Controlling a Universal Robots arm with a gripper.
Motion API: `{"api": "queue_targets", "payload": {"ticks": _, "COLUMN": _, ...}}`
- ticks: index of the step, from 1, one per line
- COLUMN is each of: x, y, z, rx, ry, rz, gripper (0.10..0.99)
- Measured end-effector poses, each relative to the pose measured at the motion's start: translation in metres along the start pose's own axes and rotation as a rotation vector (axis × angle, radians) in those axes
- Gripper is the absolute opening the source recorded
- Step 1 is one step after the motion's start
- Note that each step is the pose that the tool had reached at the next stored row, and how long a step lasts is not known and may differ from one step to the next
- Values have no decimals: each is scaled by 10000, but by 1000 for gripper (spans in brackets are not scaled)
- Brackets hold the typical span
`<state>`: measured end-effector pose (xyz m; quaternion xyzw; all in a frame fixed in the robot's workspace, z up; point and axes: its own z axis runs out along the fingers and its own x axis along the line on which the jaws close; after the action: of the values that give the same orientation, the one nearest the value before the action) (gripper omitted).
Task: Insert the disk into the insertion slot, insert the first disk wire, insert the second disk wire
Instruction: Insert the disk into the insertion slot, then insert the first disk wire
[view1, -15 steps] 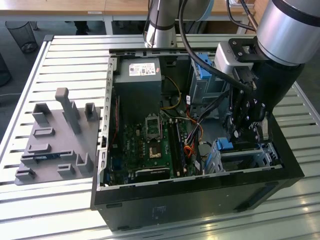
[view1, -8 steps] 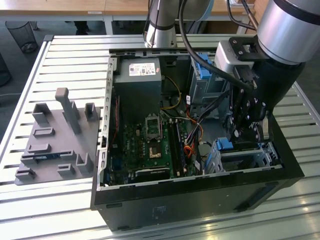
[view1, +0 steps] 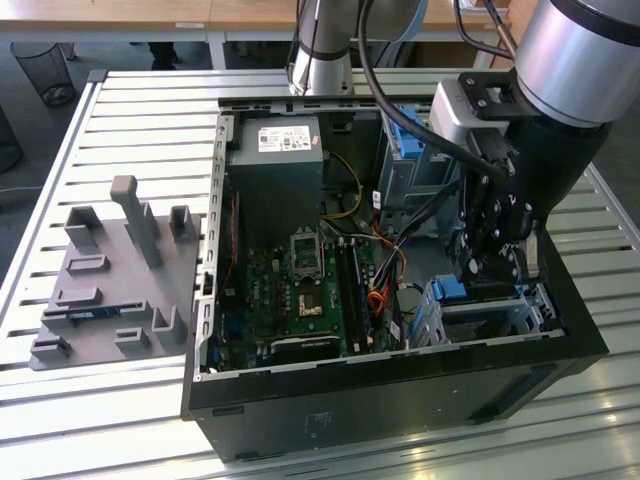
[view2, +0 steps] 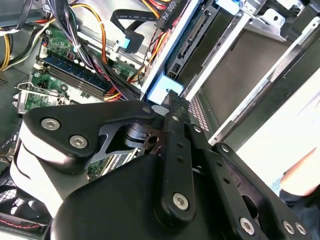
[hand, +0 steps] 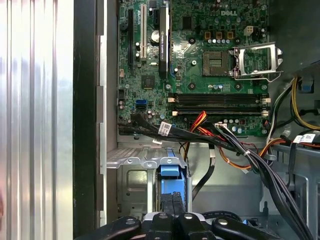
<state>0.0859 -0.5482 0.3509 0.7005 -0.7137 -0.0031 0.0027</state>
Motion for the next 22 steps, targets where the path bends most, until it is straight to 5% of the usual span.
{"api": "queue_targets", "payload": {"ticks": 10, "x": 0, "y": -9, "z": -9, "rx": 0, "ry": 2, "rz": -1, "gripper": 106}}
{"api": "queue_targets", "payload": {"ticks": 22, "x": -3, "y": -172, "z": -9, "rx": 0, "ry": -1, "rz": 0, "gripper": 106}}
